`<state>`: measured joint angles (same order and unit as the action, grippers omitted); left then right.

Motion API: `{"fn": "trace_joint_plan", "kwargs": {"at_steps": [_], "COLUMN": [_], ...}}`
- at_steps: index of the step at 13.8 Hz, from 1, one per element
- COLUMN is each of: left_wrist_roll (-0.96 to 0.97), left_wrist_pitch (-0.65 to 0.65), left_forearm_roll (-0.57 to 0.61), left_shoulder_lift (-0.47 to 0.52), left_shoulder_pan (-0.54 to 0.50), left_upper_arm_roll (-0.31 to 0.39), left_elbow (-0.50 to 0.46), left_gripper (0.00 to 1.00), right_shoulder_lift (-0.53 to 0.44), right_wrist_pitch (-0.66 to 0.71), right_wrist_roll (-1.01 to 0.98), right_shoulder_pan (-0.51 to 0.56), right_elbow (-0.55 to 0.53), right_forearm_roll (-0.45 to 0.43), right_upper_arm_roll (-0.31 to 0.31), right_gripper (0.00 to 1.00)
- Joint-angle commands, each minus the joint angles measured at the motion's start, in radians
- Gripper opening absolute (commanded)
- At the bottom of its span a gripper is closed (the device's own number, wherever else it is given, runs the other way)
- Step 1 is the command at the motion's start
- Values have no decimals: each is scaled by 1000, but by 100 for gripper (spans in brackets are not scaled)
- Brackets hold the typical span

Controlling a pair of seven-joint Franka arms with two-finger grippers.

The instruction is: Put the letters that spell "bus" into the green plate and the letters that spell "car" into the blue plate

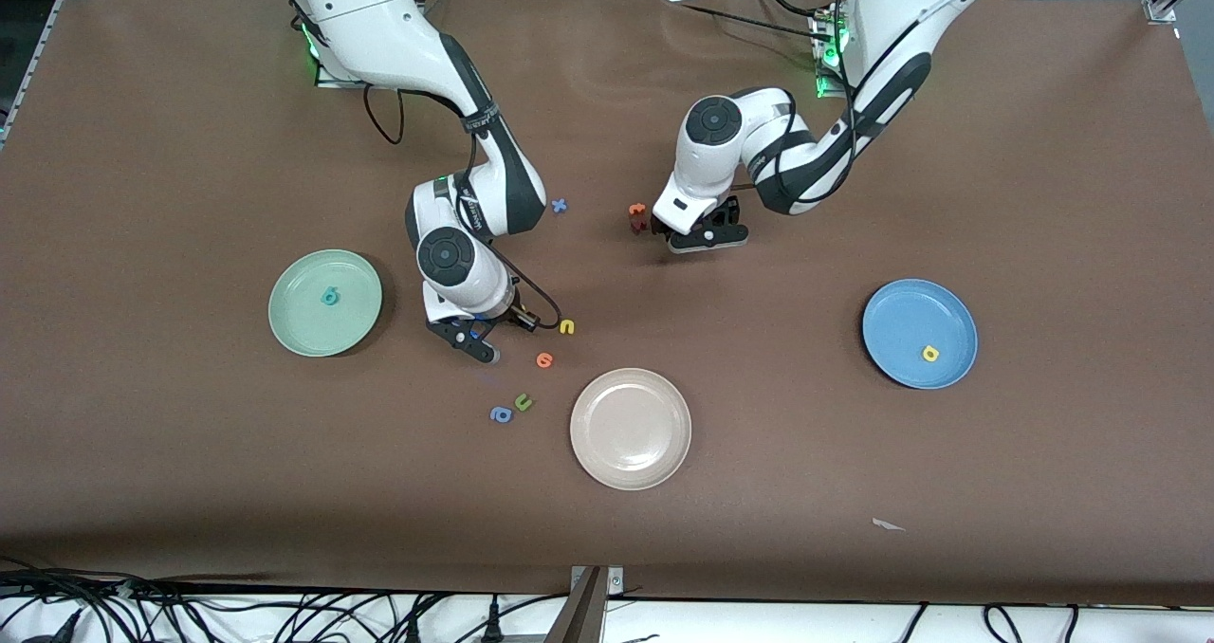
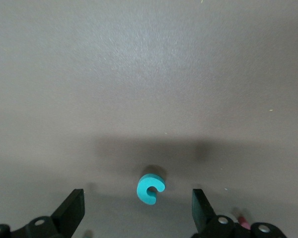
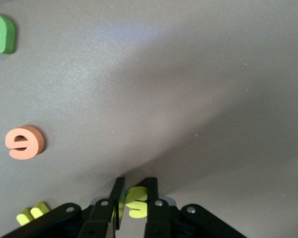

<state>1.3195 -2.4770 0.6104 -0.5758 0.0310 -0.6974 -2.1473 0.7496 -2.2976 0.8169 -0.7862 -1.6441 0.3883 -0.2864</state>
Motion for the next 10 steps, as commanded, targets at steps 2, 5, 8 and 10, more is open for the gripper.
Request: {"fn": "trace_joint_plan", "kwargs": {"at_steps": [2,5,8,10], "left_wrist_roll": [72,73,72,72], "left_wrist_pitch": [-3,-3,-3,-3], "left_forearm_roll": [74,72,72,74], "left_shoulder_lift": [-71,-70,-72,-72], "left_shoulder_pan": [16,16,15,15], "left_upper_arm_roll": [7,6,6,7], "left_elbow": [55,58,58,58], "left_gripper": [81,56,45,38], "right_shoulder_lift": [-31,-56,-58,-58], "right_wrist_pitch": [179,343,424,428], "right_wrist_roll": [-125,-400,-644,-814], "right_shoulder_pan": [33,39,45,94], "right_elbow": [69,63,41,-5], "right_forearm_roll": [14,20,20,21], "right_upper_arm_roll": [-58,-195,-304,-330], "right_gripper": [12,12,12,12]}}
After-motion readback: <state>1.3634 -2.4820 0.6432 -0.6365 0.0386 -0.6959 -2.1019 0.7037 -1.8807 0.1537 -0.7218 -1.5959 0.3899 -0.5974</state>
